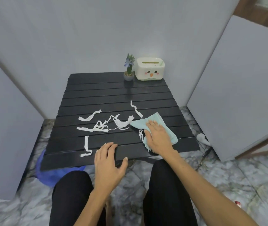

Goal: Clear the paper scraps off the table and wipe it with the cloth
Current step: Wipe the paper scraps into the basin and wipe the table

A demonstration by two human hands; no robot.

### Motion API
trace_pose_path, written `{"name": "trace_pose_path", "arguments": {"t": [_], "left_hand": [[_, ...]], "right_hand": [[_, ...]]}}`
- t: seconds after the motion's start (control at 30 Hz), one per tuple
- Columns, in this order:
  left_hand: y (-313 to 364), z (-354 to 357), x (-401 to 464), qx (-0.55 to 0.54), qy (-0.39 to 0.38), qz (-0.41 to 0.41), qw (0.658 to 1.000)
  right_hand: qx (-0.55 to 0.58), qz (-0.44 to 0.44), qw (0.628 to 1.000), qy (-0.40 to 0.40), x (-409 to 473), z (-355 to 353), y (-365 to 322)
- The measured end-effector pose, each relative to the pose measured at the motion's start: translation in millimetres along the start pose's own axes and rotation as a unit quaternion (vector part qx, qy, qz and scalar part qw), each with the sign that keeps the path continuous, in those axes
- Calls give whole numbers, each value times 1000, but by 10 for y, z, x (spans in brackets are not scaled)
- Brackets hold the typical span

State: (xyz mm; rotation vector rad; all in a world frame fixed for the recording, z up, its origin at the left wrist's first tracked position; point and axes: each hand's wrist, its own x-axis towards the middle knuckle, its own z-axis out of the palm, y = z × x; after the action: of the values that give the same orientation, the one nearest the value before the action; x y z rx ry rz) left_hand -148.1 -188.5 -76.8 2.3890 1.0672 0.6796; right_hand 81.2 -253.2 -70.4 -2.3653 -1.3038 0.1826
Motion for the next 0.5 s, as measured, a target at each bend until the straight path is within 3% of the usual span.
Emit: {"name": "trace_pose_path", "arguments": {"t": [0.27, 0.4, 0.5], "left_hand": [[-14, -20, -13, 5, -19, 4, 1000], [-26, -38, -23, 7, -25, 3, 1000], [-16, -53, -25, 12, -29, 7, 999]], "right_hand": [[52, -44, 997, -20, -105, 117, -383], [130, -45, 990, -20, -173, 65, -613], [233, 6, 972, 5, -242, -77, -704]]}}
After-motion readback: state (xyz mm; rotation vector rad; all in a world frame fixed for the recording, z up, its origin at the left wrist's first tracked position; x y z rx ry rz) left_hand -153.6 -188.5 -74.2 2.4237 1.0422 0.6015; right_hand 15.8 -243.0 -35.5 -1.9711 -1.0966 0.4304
